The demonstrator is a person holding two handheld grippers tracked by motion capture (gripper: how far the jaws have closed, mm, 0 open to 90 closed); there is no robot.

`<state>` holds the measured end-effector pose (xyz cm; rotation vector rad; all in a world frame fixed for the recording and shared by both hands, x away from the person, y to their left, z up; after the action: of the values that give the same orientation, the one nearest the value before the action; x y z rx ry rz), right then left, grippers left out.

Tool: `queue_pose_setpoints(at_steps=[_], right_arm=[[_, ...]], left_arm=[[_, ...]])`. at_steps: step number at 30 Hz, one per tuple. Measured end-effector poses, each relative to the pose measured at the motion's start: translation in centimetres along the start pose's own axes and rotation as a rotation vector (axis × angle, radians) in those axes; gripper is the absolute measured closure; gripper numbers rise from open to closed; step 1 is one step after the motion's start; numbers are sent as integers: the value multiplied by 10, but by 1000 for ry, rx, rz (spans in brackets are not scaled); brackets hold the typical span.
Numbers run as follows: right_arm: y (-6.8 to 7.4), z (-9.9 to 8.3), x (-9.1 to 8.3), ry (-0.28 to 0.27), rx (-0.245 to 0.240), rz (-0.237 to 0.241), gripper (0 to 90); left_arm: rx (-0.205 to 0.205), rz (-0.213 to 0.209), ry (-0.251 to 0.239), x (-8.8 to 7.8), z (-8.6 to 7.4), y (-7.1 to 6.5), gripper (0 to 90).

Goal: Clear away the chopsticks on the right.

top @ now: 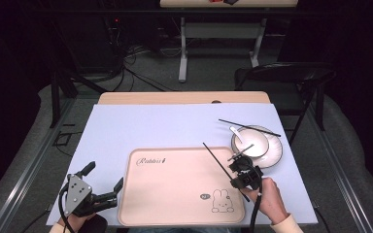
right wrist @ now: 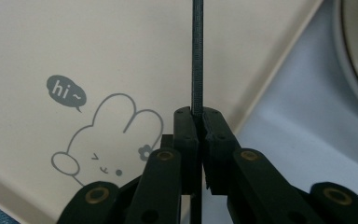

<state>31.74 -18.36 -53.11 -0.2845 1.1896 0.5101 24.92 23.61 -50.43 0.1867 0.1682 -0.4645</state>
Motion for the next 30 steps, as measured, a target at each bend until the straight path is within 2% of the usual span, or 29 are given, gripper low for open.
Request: queue_pose_setpoints(at_steps=[2, 6, 8, 16, 21, 23, 25, 30], right_arm=[[4, 0, 5, 20, 7, 7, 855], [15, 2, 15, 38, -9, 28, 853], [19, 3, 18, 40, -16, 20, 852], [20, 0, 26, 78, -37, -5, 845], [23, 0, 26, 75, -35, -2, 809], [24, 0, 25, 79, -40, -1, 737], [23, 0, 23, 66, -68, 1, 651], [16, -5, 10, 13, -158, 7, 298]], left_arm=[[0, 1, 0, 0, 0, 0, 24], [3, -1, 2, 0, 0, 0, 24], [2, -1, 1, 0, 0, 0, 24], [2, 0, -3, 0, 0, 0, 24], [3, 0, -4, 0, 0, 0, 24], [4, -2, -7, -1, 0, 0, 24], [4, -2, -9, -1, 0, 0, 23], [4, 0, -8, -1, 0, 0, 23]])
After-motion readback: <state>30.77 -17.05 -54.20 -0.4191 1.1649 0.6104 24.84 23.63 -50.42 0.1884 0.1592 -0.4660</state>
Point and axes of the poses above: each handheld gripper's, and its own axes: x roughly forward along the jaws, z roughly out of its top, y roughly to its left, the point moved 3 cm from there along x, roughly forward along the jaws, and after that the axes turned 1 degree about -y, right-handed, at the moved point
